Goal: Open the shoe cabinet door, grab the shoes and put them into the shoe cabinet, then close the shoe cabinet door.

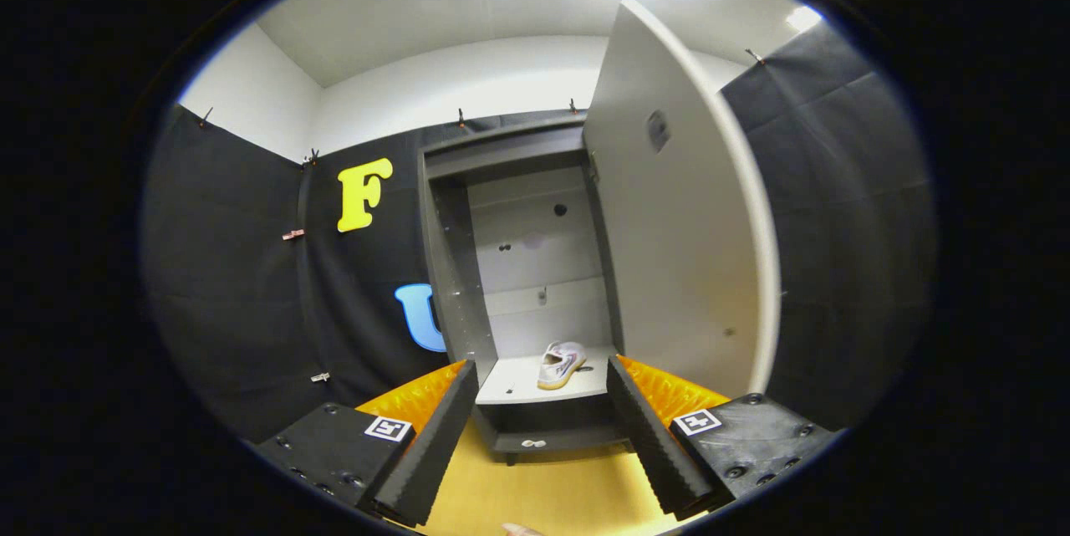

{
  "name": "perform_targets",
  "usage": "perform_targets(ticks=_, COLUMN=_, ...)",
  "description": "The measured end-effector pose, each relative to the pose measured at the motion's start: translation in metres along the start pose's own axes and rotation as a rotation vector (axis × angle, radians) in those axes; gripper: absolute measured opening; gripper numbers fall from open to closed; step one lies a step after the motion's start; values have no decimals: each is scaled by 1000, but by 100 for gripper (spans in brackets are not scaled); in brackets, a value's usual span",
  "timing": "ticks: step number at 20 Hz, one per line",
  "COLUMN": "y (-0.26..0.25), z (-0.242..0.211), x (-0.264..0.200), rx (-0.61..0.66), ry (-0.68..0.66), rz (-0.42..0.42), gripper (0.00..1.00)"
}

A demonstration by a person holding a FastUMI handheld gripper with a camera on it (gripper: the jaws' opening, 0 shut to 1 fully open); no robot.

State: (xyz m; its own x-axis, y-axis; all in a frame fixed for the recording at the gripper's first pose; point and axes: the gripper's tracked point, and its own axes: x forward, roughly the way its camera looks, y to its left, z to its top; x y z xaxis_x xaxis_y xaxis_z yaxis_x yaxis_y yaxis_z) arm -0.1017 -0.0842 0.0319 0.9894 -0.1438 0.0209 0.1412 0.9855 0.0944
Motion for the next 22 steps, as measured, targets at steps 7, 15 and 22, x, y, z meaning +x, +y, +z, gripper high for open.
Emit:
perform_targets(ticks=7, y=-117, z=22, x=-47, rx=-59, ry=-14, rz=-71, gripper=98)
perform_targets(ticks=15, y=-197, z=-6, x=-7, rx=-16, ry=66, rz=-62, gripper=98)
perform_targets(ticks=22, y=-182, z=-29, x=37, rx=6, ry=99, rz=29, gripper=98)
